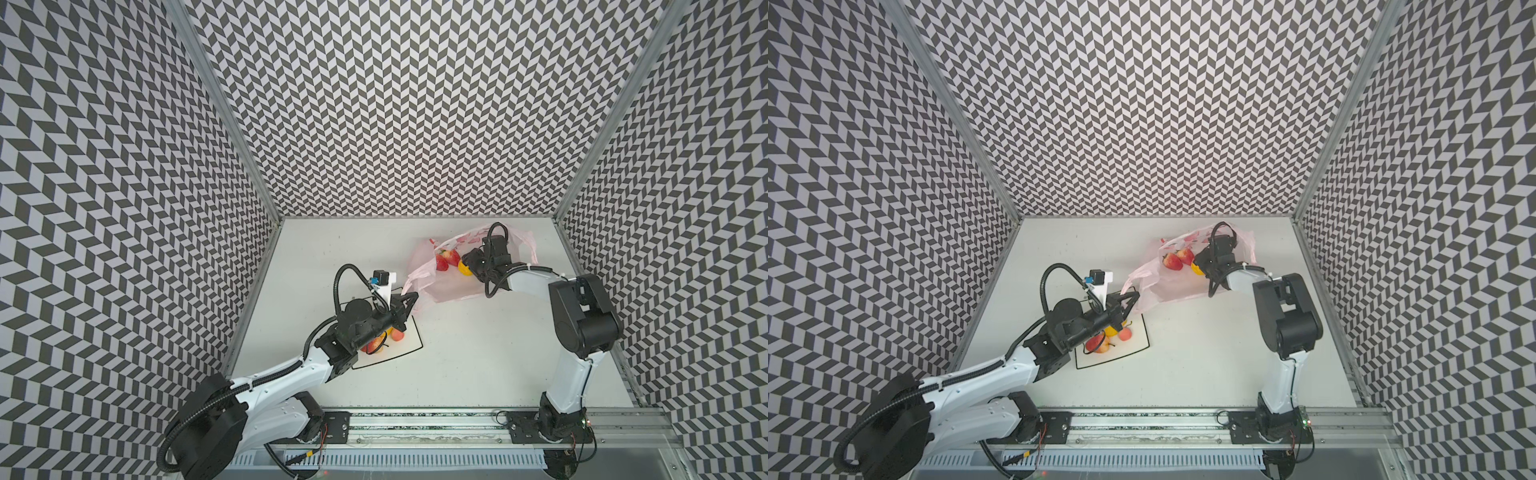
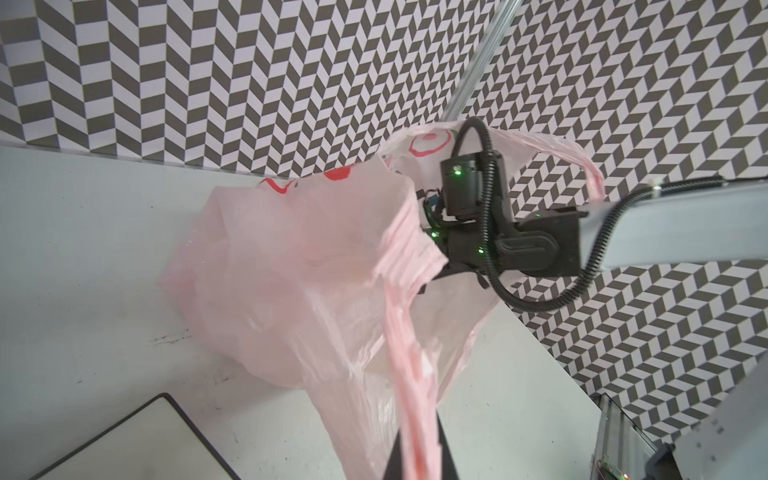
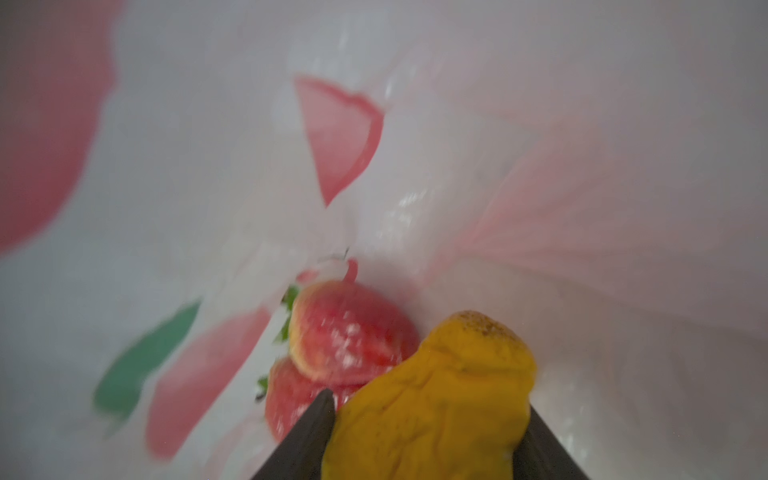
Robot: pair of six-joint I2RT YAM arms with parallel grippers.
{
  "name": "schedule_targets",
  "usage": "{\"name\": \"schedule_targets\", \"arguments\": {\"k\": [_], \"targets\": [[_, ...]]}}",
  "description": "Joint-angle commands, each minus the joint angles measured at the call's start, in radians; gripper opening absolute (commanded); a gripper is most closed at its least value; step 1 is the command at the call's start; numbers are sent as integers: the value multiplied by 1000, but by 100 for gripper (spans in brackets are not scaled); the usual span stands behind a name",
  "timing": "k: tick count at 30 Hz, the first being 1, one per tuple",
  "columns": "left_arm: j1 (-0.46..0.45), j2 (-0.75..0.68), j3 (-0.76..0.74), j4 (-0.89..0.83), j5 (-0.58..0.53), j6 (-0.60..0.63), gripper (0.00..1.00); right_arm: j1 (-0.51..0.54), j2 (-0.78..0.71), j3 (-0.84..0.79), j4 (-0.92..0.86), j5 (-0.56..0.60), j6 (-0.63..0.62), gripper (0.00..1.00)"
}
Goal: Take the fake fruits out of the plastic bag
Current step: 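Lift the yellow pear out of the bag toward the white plate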
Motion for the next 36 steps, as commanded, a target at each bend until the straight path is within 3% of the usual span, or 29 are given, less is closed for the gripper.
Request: {"name": "schedule_targets", "arguments": {"k": [1, 11, 16, 24, 30, 34, 36], "targets": [[20, 40, 55, 48, -28, -1, 0, 13, -119, -58, 67, -96, -148, 39], [103, 142, 123, 86, 14, 2, 0, 33, -371, -160, 44, -271, -400, 39], [137, 172, 147, 86, 46, 10, 0, 34, -486, -233, 146, -380, -487, 39], [187, 240, 215, 90, 123, 29, 0, 106, -581, -205, 70, -562, -706, 34], [246, 288, 264, 91, 180, 45, 0, 320, -675, -214, -35, -483, -893, 33], [276, 318, 304, 72, 257, 65, 0, 473, -689, -262, -35, -416, -897, 33], [283, 326, 317, 60, 275, 76, 0, 561, -670, -283, -35, -317, -901, 32]]}}
